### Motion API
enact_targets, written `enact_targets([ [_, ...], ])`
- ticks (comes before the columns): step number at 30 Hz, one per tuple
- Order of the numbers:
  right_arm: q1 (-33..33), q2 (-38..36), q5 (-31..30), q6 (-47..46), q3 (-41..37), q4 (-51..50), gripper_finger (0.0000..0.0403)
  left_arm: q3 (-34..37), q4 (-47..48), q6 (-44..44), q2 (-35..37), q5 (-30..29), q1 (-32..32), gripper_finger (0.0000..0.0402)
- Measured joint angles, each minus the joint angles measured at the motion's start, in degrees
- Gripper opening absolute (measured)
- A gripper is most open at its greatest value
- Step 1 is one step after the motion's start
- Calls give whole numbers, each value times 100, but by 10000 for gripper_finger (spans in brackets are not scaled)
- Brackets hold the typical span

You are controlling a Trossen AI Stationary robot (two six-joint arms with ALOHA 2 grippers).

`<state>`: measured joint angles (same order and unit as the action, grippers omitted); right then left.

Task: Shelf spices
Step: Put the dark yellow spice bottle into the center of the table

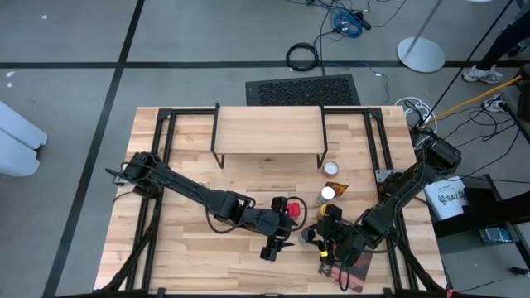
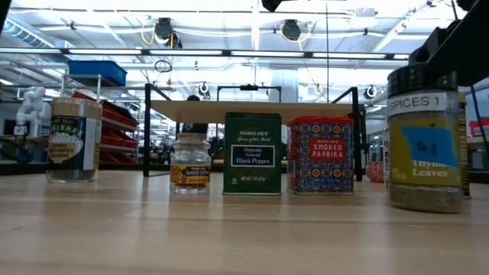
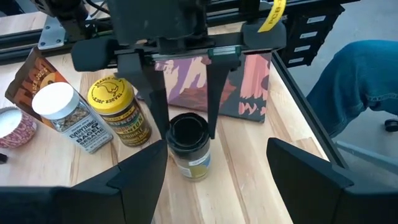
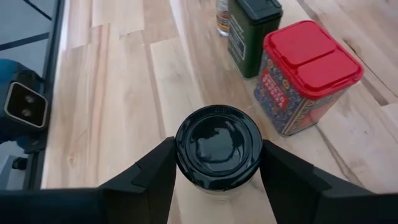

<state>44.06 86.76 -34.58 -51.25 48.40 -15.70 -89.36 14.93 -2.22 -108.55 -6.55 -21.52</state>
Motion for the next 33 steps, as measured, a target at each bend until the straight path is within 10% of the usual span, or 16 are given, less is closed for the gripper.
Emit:
enact_targets([
  [33,-668,-437,-134,110,-4,-1185,196,2,406,116,-2,0,0,283],
])
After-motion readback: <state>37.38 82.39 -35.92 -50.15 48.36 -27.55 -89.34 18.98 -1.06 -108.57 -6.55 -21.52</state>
